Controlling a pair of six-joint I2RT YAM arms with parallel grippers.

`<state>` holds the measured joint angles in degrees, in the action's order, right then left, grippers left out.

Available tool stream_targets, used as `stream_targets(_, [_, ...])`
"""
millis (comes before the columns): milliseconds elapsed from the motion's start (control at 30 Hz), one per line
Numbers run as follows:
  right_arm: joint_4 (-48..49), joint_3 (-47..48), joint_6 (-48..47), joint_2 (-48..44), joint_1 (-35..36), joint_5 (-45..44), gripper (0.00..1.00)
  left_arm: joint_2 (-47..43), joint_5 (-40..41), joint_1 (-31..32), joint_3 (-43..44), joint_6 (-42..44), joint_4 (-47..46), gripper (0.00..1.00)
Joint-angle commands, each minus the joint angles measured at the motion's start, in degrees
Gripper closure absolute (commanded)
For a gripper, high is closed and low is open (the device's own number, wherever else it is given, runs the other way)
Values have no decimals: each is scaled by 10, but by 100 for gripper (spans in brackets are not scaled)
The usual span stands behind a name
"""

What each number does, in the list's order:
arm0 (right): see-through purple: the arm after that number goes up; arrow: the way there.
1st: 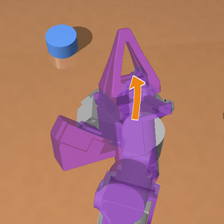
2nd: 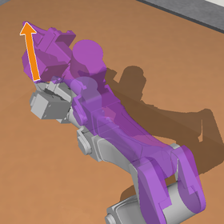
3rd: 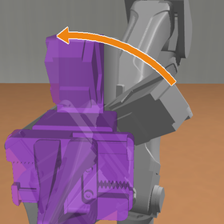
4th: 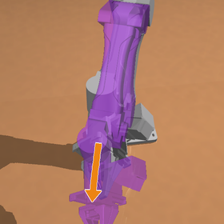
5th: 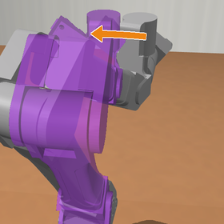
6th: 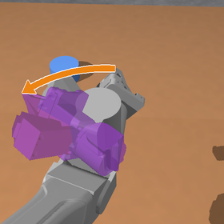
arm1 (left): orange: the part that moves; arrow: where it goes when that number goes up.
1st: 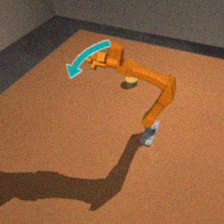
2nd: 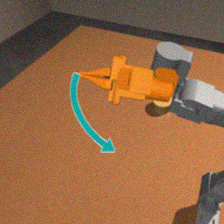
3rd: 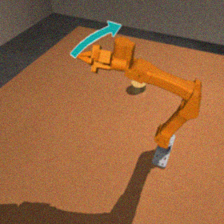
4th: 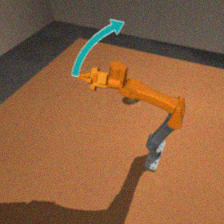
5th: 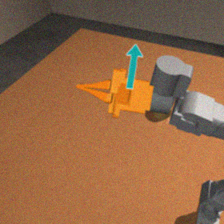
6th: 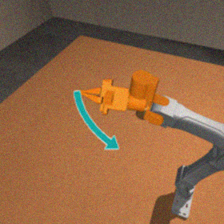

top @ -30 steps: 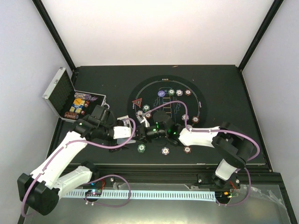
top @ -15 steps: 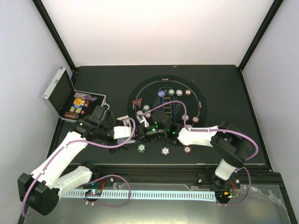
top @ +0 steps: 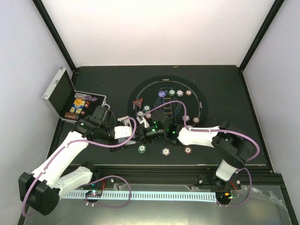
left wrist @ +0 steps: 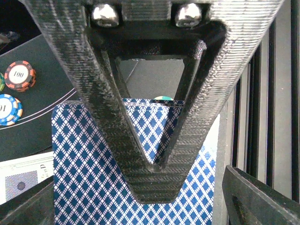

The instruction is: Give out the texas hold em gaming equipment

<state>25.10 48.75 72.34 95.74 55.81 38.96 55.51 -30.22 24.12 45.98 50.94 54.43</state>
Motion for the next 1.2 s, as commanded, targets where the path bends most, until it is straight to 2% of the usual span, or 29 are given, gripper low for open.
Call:
stream_targets(0, [10, 16, -4, -10, -3, -30, 99, 0, -5, 4, 8, -4, 8, 17])
stream_targets(67, [10, 15, -5, -11, -3, -32, 99, 0, -2, 4, 6, -6, 8, 16])
stream_targets(233, [-2, 20, -16, -13, -4, -37, 99, 8, -12, 6, 6, -11, 19, 1])
stream_targets(300, [-2, 21, -16, -10, -4, -37, 99, 16, -13, 6, 15, -18, 23, 1])
stream_targets(800, [-1, 20, -15, -19, -3, -34, 99, 12, -1, 6, 18, -19, 29, 3])
stream_targets(967, [-2, 19, -14, -17, -4, -35, 99, -15, -3, 6, -1, -9, 2, 6])
stream_targets(1167, [-7, 21, -16, -18, -3, -35, 99, -7, -12, 6, -10, 3, 0, 13])
